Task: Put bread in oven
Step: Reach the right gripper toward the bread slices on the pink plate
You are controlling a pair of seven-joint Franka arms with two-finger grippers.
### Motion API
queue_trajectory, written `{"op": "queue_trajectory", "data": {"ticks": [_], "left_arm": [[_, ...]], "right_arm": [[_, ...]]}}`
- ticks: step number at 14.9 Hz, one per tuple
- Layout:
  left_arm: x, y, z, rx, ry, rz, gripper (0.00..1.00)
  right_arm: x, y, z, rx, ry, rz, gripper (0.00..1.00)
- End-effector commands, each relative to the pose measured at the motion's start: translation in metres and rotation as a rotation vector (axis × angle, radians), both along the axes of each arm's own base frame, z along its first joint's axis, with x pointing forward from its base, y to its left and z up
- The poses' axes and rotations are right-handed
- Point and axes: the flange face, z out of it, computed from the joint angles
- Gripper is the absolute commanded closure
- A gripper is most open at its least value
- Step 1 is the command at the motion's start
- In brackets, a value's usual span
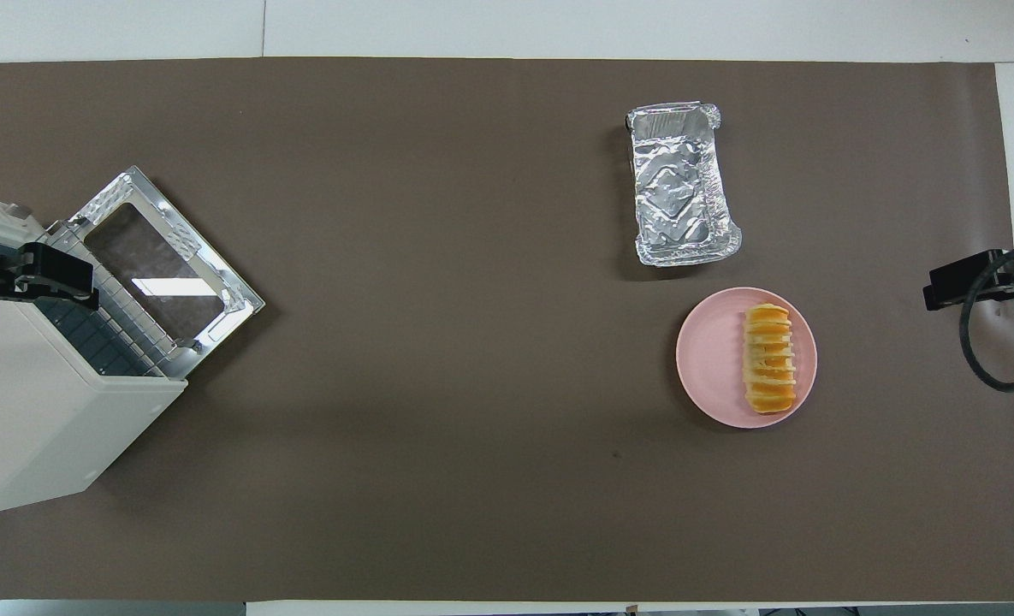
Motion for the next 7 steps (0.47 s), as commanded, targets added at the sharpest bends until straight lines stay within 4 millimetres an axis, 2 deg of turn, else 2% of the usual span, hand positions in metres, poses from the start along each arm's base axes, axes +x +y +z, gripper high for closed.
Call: {"op": "queue_trajectory", "data": {"ticks": [1, 5, 7], "left_arm": [[-0.009, 0.004, 0.004, -0.011, -0.010, -0.004, 0.00], [-0.009, 0.004, 0.003, -0.010, -0.007, -0.004, 0.00], [-0.009, 0.004, 0.003, -0.010, -0.008, -0.004, 0.00]], "right_arm": [[0.001, -0.005, -0.001, -0.007, -0.005, 0.017, 0.00], [-0.001, -0.002, -0.005, -0.006, 0.004, 0.021, 0.00], [-0.013, 0.003, -0.020, 0.008, 0.019, 0.028, 0.00]]}}
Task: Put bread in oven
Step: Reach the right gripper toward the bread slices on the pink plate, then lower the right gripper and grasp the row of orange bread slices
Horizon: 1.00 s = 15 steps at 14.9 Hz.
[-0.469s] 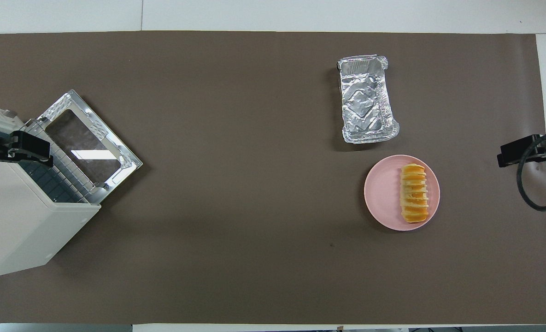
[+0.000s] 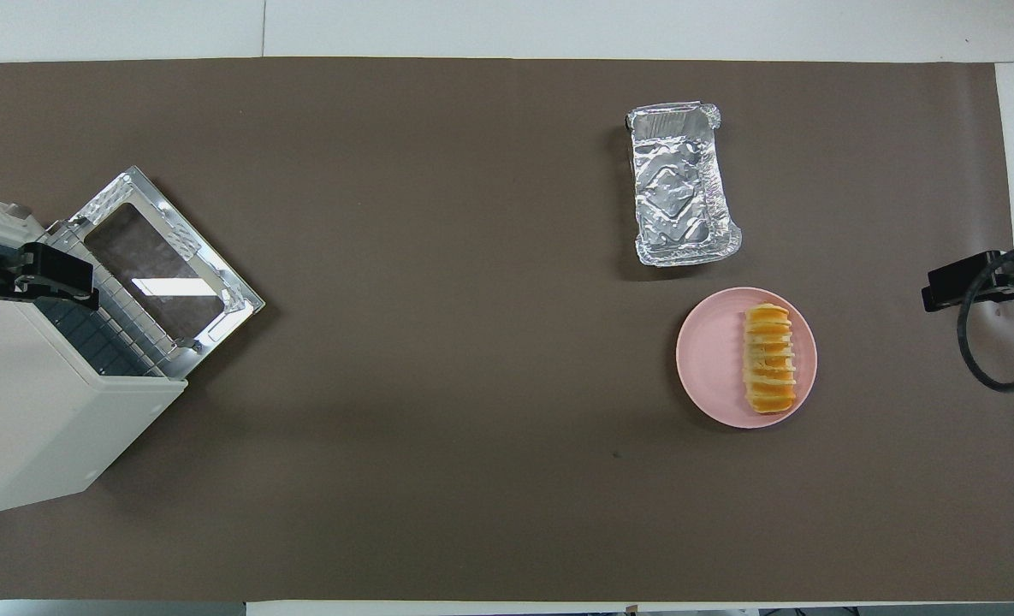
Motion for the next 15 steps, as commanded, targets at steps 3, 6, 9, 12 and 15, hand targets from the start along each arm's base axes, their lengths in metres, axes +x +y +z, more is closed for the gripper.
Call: {"op": "queue_trajectory", "data": {"ticks": [3, 6, 9, 12, 15], "left_arm": [[-0.008, 0.004, 0.004, -0.011, -0.010, -0.004, 0.00], [-0.009, 0.004, 0.003, -0.010, -0.008, -0.004, 0.00], [-0.009, 0.004, 0.003, -0.010, -0.008, -0.004, 0.00], [-0.009, 0.004, 0.003, -0.010, -0.008, -0.004, 0.00], [-0.008, 0.004, 0.004, -0.011, -0.010, -0.004, 0.00]], "right_arm": [[-0.045, 0.014, -0.072, 0.021, -0.036, 0.039, 0.00], [-0.067, 0.026, -0.131, 0.012, -0.066, 0.059, 0.00], [-0.065, 0.027, -0.182, 0.010, -0.063, 0.058, 0.00], [-0.064, 0.026, -0.240, 0.013, -0.103, 0.063, 0.00], [-0.051, 0.028, -0.279, 0.019, -0.122, 0.061, 0.00]]}}
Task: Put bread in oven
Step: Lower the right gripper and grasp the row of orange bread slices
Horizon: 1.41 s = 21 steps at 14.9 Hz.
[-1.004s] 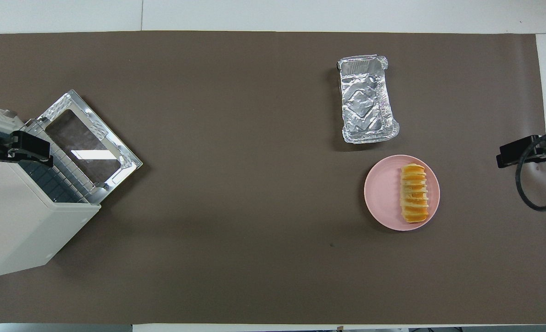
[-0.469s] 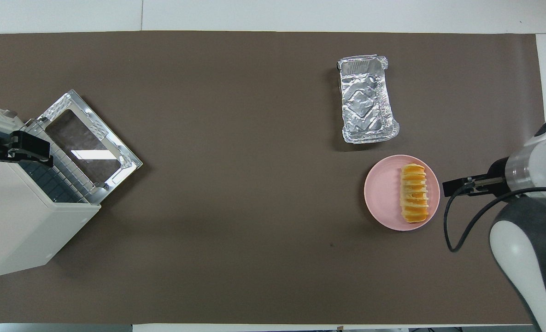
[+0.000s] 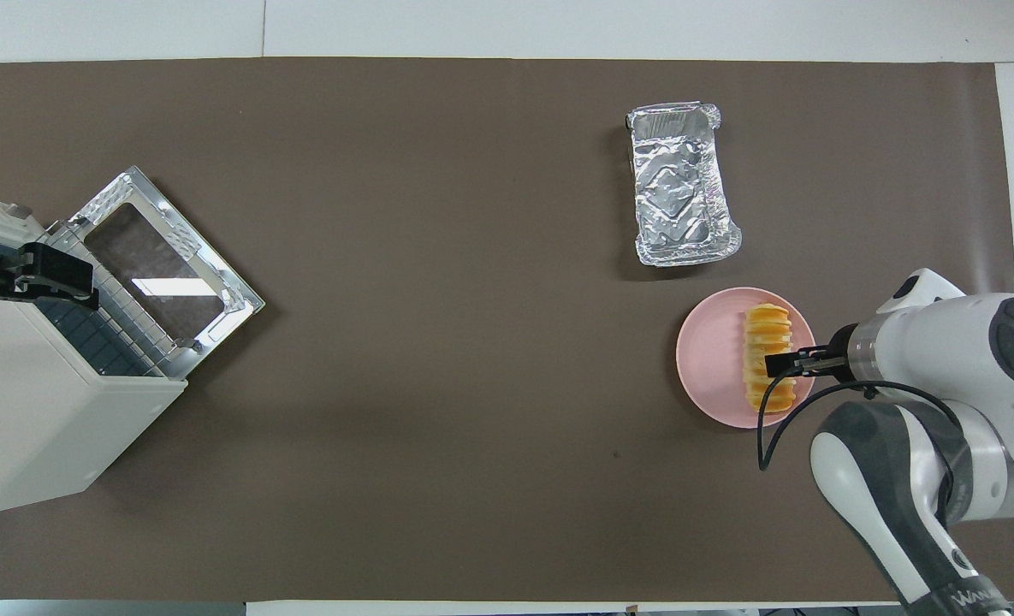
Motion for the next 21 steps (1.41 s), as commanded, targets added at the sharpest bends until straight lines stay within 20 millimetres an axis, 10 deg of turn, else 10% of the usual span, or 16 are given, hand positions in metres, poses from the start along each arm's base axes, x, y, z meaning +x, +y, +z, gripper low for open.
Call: {"op": "queue_trajectory", "data": {"ticks": [1, 9, 12, 21], "left_arm": [[-0.009, 0.004, 0.003, -0.010, -0.008, -0.004, 0.00], [-0.009, 0.004, 0.003, -0.010, -0.008, -0.004, 0.00], [-0.008, 0.004, 0.004, -0.011, -0.010, -0.004, 0.00], [-0.008, 0.004, 0.004, -0.011, -0.010, -0.004, 0.00]], "right_arm": [[0.011, -0.001, -0.028, 0.017, -0.023, 0.002, 0.00], [0.019, 0.020, -0.059, 0.025, -0.067, 0.023, 0.01], [0.019, 0.016, -0.060, 0.025, -0.064, 0.012, 0.98], [0.041, 0.019, -0.040, 0.022, -0.057, 0.023, 1.00]]}}
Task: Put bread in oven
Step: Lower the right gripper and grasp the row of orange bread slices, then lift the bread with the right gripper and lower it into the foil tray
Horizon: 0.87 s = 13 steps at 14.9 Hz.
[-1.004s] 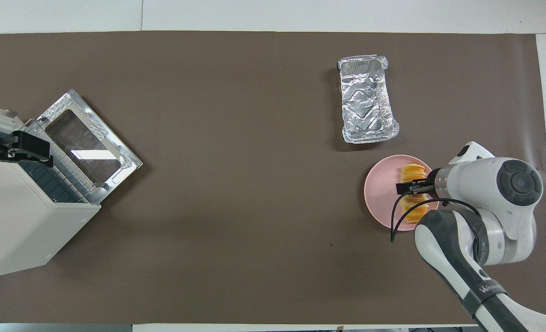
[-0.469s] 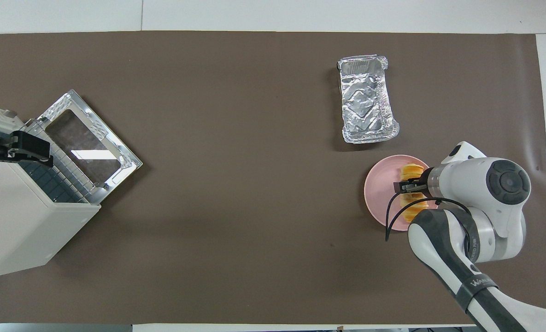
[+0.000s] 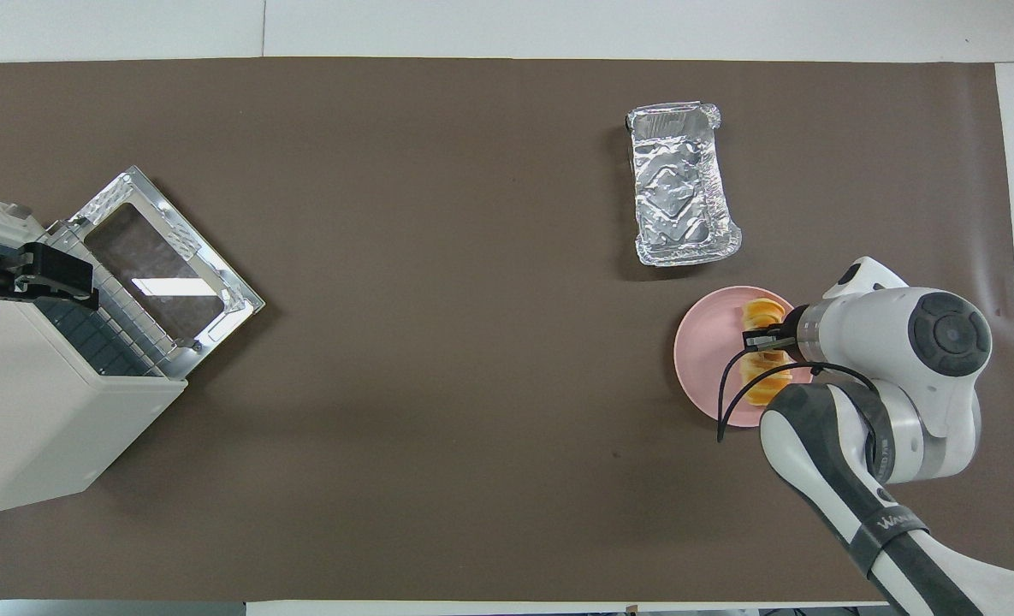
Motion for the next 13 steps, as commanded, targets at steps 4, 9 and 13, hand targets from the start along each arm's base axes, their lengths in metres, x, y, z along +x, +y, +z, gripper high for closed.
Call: {"op": "queue_trajectory", "data": {"ticks": [4, 9, 13], "left_arm": [[-0.009, 0.004, 0.003, -0.010, -0.008, -0.004, 0.00], [-0.009, 0.004, 0.003, -0.010, -0.008, -0.004, 0.00], [-0.009, 0.003, 0.003, -0.011, -0.008, -0.007, 0.00]], "right_arm": [[0.064, 0.004, 0.086, -0.001, 0.106, -0.002, 1.00], [0.113, 0.016, 0.130, 0.006, 0.038, 0.017, 1.00], [0.181, 0.048, 0.119, -0.010, 0.037, 0.075, 1.00]]}}
